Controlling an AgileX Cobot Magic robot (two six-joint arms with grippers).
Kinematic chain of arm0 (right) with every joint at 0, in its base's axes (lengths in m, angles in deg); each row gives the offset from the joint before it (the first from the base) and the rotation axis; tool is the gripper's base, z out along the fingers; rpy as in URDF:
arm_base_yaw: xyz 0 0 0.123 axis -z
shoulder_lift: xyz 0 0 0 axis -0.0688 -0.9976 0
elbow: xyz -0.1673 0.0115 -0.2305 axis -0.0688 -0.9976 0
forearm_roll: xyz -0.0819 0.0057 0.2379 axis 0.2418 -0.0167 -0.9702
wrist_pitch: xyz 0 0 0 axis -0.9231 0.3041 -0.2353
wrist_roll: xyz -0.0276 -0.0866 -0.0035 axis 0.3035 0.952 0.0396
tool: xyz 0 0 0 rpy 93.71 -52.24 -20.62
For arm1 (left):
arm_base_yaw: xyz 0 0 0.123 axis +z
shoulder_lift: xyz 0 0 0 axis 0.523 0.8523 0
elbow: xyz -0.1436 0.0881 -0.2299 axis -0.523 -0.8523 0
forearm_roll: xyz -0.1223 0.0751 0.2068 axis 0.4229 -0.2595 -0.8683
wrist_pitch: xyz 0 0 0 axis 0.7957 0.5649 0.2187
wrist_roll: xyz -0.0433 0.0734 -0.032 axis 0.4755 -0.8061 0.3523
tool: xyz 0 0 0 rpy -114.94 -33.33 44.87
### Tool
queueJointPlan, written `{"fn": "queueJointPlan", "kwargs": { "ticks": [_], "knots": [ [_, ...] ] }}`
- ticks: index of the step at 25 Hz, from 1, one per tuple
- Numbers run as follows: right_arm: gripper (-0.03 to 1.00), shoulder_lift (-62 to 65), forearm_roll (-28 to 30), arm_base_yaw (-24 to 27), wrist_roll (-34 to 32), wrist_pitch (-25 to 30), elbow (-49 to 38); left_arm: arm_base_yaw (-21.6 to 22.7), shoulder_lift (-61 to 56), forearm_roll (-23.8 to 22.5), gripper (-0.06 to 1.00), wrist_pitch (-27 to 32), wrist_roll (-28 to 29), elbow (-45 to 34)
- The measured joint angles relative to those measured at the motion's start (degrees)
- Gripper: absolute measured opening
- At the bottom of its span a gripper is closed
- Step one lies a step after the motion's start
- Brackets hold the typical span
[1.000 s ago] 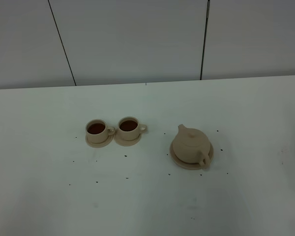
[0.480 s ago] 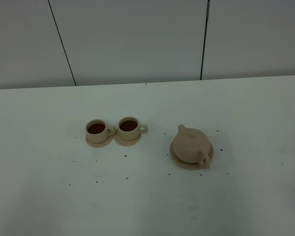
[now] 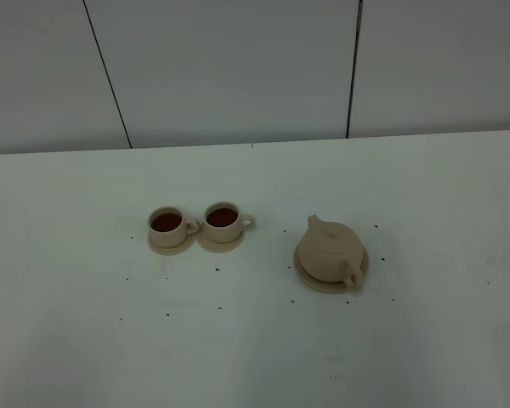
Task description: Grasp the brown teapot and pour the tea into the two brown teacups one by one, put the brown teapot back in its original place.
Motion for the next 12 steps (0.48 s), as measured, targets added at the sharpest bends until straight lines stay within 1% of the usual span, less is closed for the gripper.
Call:
{"fn": "queueJointPlan", "kwargs": {
  "ticks": [4,12],
  "knots": [
    [0.34,4.97,0.98,0.0,-0.85,0.13,-0.07,0.0,0.0,0.0,0.53,0.0,0.0,0.0],
    [0.34,5.38,1.63,0.0,-1.88,0.13,-0.07,0.0,0.0,0.0,0.53,0.0,0.0,0.0]
  ]
}}
